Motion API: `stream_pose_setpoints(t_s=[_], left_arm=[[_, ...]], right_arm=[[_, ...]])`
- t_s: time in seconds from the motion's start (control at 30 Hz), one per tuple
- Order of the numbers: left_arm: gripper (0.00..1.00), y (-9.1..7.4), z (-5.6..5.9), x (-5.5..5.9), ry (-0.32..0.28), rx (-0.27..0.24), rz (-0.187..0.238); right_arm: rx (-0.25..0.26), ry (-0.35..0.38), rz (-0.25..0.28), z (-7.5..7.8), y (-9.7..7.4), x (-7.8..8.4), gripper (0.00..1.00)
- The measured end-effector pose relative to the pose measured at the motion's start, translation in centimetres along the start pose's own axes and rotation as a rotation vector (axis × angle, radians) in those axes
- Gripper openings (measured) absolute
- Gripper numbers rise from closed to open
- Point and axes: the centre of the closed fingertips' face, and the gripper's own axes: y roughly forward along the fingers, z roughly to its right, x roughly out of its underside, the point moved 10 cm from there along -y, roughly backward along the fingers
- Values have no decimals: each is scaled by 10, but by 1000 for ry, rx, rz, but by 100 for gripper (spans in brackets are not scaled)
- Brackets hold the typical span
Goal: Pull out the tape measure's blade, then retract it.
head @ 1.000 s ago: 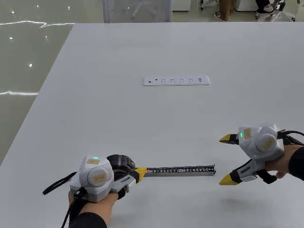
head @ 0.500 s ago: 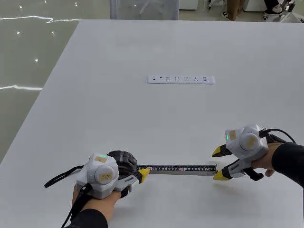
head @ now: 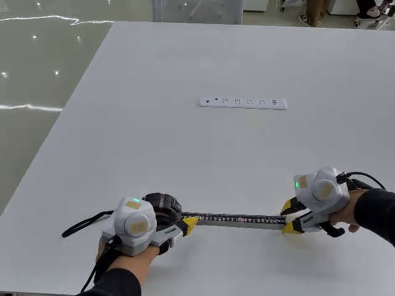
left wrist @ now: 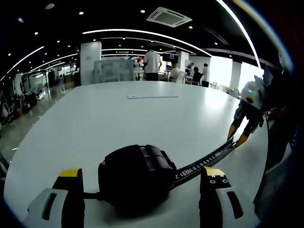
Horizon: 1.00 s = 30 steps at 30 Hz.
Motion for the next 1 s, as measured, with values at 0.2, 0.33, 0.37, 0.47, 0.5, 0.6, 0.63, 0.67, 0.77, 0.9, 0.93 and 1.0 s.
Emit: stream_pose_setpoints(t_s=[0.2,0.33,0.37,0.47,0.5,0.6,0.63,0.67,0.77,0.9,0.93,1.0], left_arm=[[97,1,2,2,6,3,-5],[97,2,2,2,4,3,-6],[97,2,2,2,1,3,-7],[96,2,1,2,-5,-1,-7],[96,2,0,2,-12,-4,-9],[96,1,-3,2,-81,-16,-8],[96,1,-4,2,-87,-17,-8],[96,1,-4,1,-98,-21,-13],[91,0,-1,2,-120,-15,-31],[88,1,-1,-1,-108,-42,-13],[88,1,-2,-1,-109,-42,-10],[85,3,-5,-2,-132,-59,-8]], right_arm=[[-2,-21,-2,-3,0,-1,13],[-3,-19,-17,-4,1,-3,13],[-3,-19,-19,-4,1,-3,13],[-4,-24,-40,-5,1,-5,12],[-3,-9,-55,-5,1,-6,12],[-2,-36,-77,-8,2,-9,12],[-2,-36,-80,-8,2,-9,12],[-1,-31,-84,-8,1,-9,12],[-7,-47,-94,-7,2,-10,12],[-11,-6,-123,-5,3,-13,12],[-13,4,-135,-4,3,-14,12],[-16,-5,-156,-4,5,-17,12]])
